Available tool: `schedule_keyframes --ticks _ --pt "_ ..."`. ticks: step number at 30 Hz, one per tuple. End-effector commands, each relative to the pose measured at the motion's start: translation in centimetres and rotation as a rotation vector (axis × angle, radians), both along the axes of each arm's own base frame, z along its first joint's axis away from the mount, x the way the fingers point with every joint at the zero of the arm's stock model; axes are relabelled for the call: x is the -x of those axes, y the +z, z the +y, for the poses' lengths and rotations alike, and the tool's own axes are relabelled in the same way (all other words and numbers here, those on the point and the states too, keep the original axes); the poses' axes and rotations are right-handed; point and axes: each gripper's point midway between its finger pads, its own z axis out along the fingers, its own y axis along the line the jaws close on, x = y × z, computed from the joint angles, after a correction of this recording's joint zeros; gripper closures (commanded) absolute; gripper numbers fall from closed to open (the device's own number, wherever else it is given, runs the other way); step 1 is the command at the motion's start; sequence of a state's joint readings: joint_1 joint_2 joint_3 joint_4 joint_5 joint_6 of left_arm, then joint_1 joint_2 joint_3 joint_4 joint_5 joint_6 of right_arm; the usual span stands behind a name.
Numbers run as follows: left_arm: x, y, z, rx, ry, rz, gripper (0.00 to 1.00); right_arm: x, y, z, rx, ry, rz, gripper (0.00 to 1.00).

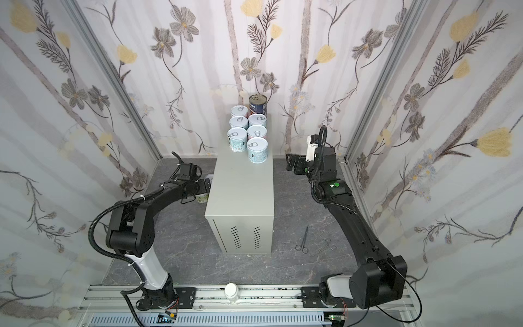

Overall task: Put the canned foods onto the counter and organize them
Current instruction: 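Draw both grippers back and lower the left gripper toward the floor cans, then close the left gripper around the green grape-label can on the floor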

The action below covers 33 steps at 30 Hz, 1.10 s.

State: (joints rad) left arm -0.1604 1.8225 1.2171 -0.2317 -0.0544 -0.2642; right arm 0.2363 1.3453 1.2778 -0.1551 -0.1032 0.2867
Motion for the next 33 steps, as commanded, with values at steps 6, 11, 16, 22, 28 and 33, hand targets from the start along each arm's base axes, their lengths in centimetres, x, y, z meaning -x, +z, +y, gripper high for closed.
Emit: schedule_keyframes --ticks 6,11,16,22,28,33 --pt "-0.4 -1.7 -0.1 -0.03 -0.006 0.031 0.0 -0.7 -0.2 0.4 -0.001 0.024 -0.007 0.0" --pt "-0.4 -2.7 -0.3 -0.051 -0.016 0.054 0.0 -0.8 -0.3 0.4 0.004 0.026 -0.006 0.0" --pt "-0.9 -3.3 -0.2 -0.057 0.0 0.057 0.04 -1.1 0.4 -0.2 0.032 0.009 -0.032 0.0" --pt "-1.0 -4.8 -1.2 -0.012 -0.019 0.082 0.16 -2.3 2.4 -1.1 0.024 0.009 -0.045 0.0" --pt "-0.9 -4.9 -1.0 -0.036 -0.031 0.095 0.24 -2.9 2.5 -1.4 0.014 -0.013 -0.052 0.0" --pt "-0.6 -5.0 -0.7 -0.053 -0.028 0.103 0.29 -2.8 3.0 -1.4 -0.002 -0.01 -0.055 0.0"
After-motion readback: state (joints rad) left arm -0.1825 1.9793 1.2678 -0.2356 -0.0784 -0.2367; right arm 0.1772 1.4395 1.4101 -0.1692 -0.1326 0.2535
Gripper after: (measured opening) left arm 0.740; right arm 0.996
